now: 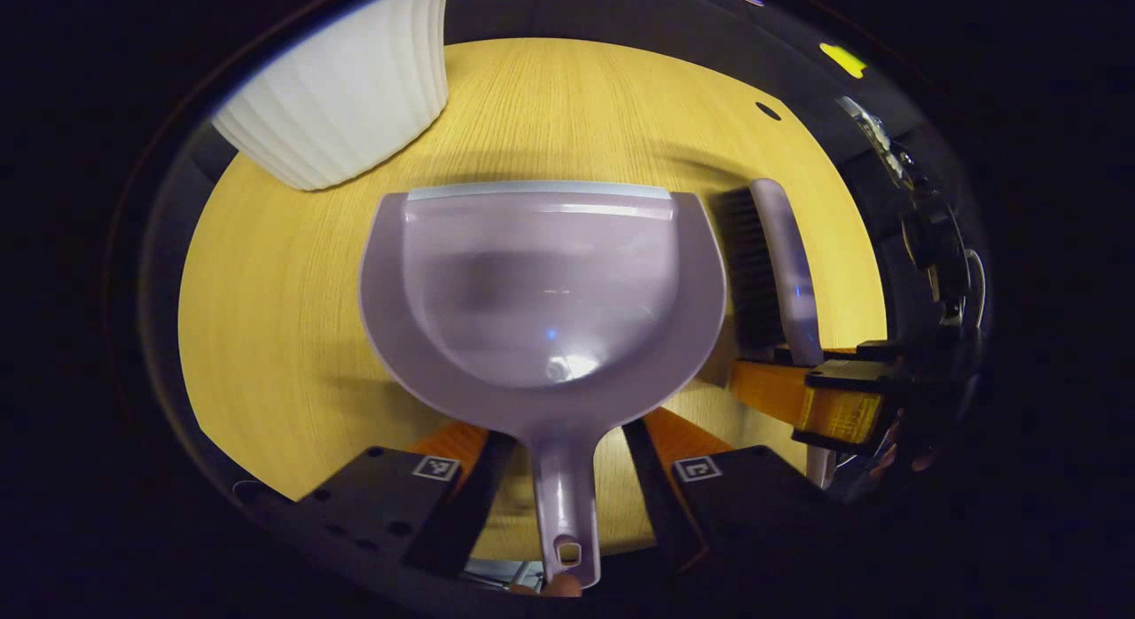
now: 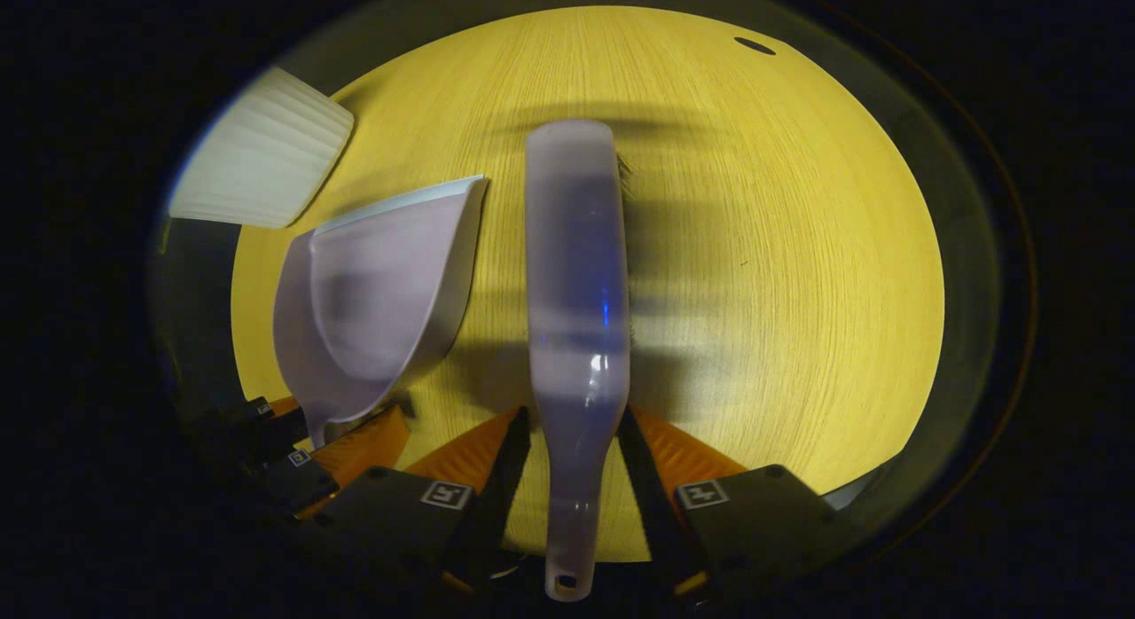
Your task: Pick up the small broom and dustpan from the desktop, sweep the trash into the dustpan with the broom, and then empty the trash into the garbage bin.
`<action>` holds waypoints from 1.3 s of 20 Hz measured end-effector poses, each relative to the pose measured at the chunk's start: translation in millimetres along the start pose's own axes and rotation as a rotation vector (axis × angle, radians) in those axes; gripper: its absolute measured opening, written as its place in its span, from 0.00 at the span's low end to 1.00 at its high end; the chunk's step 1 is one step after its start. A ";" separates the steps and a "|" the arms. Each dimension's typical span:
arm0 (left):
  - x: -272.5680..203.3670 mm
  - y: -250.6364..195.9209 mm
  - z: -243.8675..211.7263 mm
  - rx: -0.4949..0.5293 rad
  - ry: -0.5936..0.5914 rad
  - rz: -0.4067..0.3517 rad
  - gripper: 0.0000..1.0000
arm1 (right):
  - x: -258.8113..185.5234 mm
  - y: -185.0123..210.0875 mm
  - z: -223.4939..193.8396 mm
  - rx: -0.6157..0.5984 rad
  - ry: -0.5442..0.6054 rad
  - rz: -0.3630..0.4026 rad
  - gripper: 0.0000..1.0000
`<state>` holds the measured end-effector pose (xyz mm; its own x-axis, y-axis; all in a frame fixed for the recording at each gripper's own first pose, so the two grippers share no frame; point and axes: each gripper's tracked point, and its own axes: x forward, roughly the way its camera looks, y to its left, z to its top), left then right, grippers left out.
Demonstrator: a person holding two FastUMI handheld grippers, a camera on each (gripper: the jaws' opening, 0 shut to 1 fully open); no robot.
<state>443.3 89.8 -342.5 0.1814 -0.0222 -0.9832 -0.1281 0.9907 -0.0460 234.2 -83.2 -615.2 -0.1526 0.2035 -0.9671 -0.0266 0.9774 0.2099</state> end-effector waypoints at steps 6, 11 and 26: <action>-94.4 -5.7 3.7 0.054 -0.248 0.012 0.83 | -100.5 -1.4 17.2 -0.048 -0.359 -0.008 0.99; -225.2 -24.6 25.5 0.098 -0.712 -0.058 0.82 | -218.7 20.5 30.9 -0.050 -0.855 0.030 0.99; -311.4 -4.4 8.5 0.088 -1.118 -0.062 0.82 | -258.1 41.6 21.6 -0.186 -1.467 -0.009 0.98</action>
